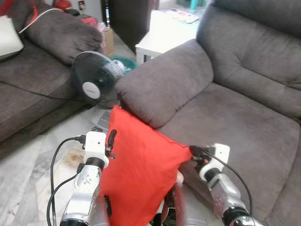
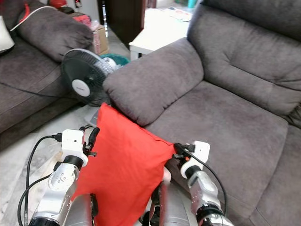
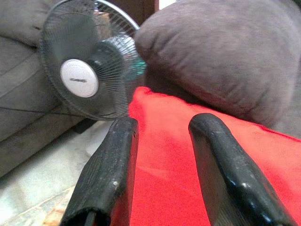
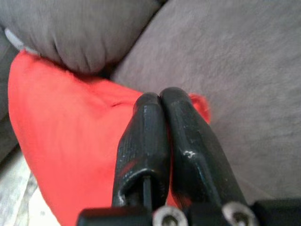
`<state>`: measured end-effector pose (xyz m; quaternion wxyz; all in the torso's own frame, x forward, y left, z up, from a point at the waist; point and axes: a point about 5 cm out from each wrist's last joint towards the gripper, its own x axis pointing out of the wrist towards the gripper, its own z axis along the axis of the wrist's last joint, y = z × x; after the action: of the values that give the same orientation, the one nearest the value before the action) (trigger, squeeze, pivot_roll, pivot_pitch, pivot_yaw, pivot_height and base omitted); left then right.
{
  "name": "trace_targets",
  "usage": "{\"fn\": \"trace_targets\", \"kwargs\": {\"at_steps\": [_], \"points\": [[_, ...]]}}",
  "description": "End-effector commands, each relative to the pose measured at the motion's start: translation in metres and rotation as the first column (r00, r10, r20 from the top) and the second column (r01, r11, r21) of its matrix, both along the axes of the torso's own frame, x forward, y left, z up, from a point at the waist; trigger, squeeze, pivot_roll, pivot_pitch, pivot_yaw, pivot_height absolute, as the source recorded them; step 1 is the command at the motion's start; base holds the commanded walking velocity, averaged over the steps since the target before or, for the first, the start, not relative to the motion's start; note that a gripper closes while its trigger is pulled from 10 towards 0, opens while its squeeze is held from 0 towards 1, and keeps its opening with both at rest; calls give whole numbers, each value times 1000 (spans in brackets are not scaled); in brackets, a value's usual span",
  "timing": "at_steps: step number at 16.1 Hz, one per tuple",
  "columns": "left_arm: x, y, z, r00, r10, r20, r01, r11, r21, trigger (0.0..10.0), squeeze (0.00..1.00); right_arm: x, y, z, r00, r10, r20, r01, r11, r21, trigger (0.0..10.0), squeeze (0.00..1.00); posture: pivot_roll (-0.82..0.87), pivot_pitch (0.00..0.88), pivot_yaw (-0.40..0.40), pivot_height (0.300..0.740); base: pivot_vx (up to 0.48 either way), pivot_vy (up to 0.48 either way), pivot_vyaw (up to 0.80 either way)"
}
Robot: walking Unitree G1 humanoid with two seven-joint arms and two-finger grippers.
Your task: Move the pillow to the sofa from floor
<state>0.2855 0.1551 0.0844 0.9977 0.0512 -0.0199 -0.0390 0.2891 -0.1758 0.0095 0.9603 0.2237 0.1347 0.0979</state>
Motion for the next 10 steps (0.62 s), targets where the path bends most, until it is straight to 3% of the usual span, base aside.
{"fn": "trace_targets", "kwargs": {"at_steps": [1, 2, 3, 7, 9, 10], "points": [[-1, -5, -4, 1000, -17, -14, 17, 1000, 10, 10000, 0, 6, -7, 12, 998, -6, 65, 7, 1000, -23, 0, 0, 124, 73, -93, 568, 0, 0, 0], [0, -7, -5, 1000, -25, -17, 25, 1000, 9, 10000, 0, 6, -6, 14, 997, 8, 76, -3, 998, -57, 0, 0, 122, 72, -90, 568, 0, 0, 0], [2, -8, -4, 999, -30, -16, 30, 1000, 10, 10000, 0, 5, -5, 13, 998, 0, 62, 5, 997, -80, 10000, 0, 122, 72, -88, 568, 0, 0, 0], [3, -4, -3, 1000, -26, -10, 26, 1000, 16, 10000, 0, 10, 1, 22, 996, -15, 83, 21, 998, -67, 10000, 0, 134, 65, -86, 568, 0, 0, 0], [3, -2, -4, 1000, -17, -7, 17, 1000, 18, 10000, 0, 12, 3, 27, 995, -12, 102, 19, 997, -71, 10000, 1000, 134, 61, -88, 568, 0, 0, 0], [3, 0, -4, 1000, -5, -2, 5, 1000, 21, 10000, 0, 13, 3, 28, 994, -19, 107, 28, 996, -83, 10000, 1000, 138, 59, -89, 568, 0, 0, 0]]}}
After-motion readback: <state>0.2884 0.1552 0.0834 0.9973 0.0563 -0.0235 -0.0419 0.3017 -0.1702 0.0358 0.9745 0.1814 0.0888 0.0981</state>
